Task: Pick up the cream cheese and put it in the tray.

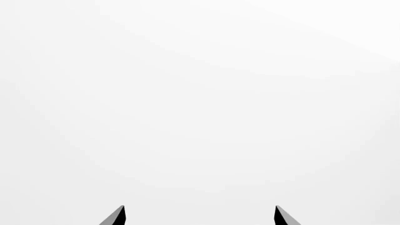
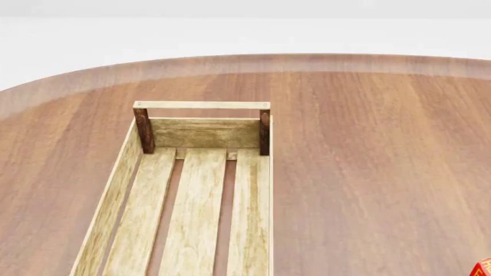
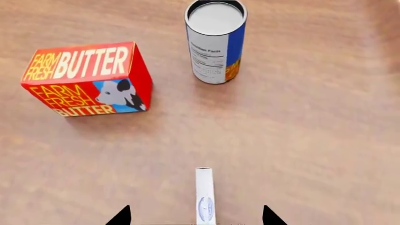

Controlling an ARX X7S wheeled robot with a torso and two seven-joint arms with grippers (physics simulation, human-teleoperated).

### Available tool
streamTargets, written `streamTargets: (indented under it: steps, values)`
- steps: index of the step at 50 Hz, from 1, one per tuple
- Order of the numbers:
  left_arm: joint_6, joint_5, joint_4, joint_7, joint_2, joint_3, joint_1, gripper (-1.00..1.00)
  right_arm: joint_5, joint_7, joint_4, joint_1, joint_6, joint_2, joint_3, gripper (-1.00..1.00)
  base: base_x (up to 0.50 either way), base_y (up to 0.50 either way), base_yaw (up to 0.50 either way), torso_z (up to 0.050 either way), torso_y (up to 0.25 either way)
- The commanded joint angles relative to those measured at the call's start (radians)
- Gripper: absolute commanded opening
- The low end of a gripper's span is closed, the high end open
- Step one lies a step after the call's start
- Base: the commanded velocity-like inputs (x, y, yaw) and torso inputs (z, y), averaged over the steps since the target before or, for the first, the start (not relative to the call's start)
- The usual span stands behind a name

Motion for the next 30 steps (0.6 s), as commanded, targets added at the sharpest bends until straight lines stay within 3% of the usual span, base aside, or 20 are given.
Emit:
streamTargets:
  steps: [1, 30]
  values:
    - [0.043, -0.008, 0.000, 0.028, 0.020, -0.028, 0.002, 1.00, -0.018, -0.030, 0.128, 0.012, -0.043, -0.014, 0.012, 1.00, 0.00, 0.00, 0.00, 0.000, 0.000]
    - [0.049, -0.015, 0.000, 0.023, 0.020, -0.032, 0.011, 1.00, 0.007, -0.080, 0.277, 0.021, -0.092, -0.018, 0.006, 1.00, 0.00, 0.00, 0.00, 0.000, 0.000]
